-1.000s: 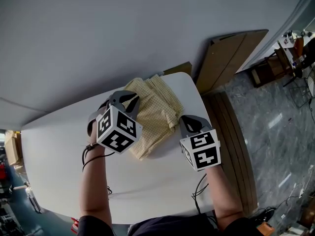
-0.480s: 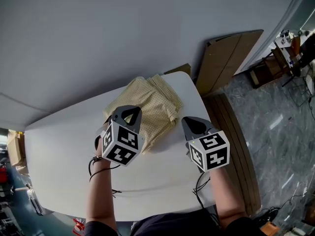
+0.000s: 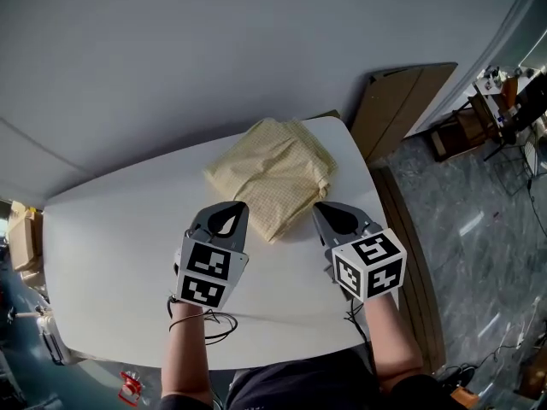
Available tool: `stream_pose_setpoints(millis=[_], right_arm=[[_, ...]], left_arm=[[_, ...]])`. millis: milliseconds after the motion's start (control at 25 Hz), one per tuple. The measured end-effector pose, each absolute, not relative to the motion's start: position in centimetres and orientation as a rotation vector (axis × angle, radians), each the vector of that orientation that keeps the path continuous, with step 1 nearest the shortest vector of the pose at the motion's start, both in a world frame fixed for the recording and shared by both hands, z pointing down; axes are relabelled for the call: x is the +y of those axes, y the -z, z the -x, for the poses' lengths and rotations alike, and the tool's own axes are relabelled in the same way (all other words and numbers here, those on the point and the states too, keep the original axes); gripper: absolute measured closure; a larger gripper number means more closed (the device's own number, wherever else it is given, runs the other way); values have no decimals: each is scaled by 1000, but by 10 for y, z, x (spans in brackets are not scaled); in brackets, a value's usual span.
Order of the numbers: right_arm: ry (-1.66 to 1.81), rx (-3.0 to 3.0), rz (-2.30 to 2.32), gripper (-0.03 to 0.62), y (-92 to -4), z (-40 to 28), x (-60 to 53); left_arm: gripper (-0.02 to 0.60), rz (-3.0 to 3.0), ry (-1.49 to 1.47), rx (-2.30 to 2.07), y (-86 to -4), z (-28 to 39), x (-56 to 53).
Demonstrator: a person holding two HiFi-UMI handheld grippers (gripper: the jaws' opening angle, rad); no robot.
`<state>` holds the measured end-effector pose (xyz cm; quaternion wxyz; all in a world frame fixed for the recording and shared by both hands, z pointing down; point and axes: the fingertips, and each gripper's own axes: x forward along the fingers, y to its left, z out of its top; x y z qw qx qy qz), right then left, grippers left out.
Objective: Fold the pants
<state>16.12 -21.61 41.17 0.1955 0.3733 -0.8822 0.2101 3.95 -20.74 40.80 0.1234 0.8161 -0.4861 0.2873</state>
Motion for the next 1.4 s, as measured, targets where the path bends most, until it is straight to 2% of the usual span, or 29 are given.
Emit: stream_pose_setpoints(millis=[400, 600, 1040, 1400], right_arm=[[-473, -2592, -1002, 594, -363, -94, -157], [-400, -2646, -998, 594, -341, -66, -134], [-313, -2708, -966, 594, -313, -35, -102], [-344, -2724, -974, 594, -314, -29, -85]], left_arm=[[581, -2307, -523, -1649, -362, 32, -130], [581, -2292, -481, -1735, -352, 54, -102], [581, -2270, -325, -1699, -337, 58, -71], [581, -2283, -317, -1692, -338, 59, -61]])
